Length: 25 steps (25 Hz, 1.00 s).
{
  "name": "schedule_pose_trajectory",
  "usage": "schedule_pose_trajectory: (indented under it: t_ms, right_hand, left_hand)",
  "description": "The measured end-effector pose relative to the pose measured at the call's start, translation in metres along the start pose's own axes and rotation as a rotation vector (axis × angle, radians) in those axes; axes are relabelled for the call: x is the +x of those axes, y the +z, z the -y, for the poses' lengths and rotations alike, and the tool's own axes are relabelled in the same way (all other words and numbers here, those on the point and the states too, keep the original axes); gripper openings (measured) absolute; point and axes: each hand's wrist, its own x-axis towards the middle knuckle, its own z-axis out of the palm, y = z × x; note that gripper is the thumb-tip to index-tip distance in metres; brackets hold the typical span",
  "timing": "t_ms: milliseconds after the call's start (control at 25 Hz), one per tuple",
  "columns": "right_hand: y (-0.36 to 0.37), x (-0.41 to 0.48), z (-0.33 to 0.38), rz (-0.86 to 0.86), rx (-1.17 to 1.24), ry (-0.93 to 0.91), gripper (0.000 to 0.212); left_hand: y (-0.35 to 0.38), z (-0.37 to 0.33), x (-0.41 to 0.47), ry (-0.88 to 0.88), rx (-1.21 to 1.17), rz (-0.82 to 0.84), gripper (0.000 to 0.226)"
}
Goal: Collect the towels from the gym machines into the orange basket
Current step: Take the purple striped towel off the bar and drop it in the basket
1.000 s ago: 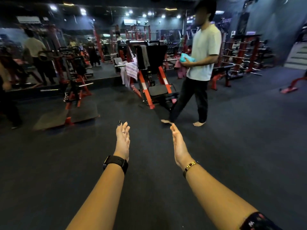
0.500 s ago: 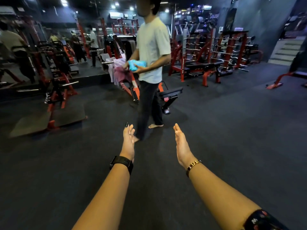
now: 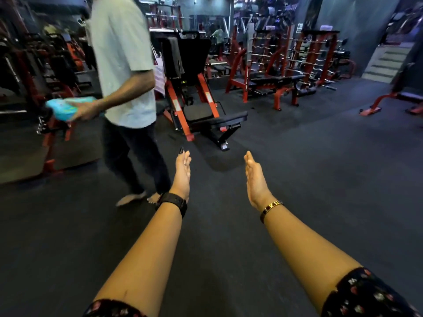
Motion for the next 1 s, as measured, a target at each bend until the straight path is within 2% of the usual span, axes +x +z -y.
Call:
schedule_pose_trajectory:
  t_ms: [280, 640, 1000]
  right_hand:
    - [0.001, 0.104, 0.004, 0.047, 0.013, -0.003, 0.052]
    - [-0.024, 0.325, 0.042, 0.157, 0.025, -0.026, 0.053]
    - [0.003, 0.481, 0.035, 0.230, 0.056, 0.027, 0.054]
  left_hand:
    - [0.009, -0.016, 0.096, 0.036, 0.003, -0.043, 0.064]
    - [0.042, -0.056, 0.271, 0.110, -0.012, -0.196, 0.065]
    - [0.036, -0.057, 0.417, 0.111, -0.033, -0.260, 0.068]
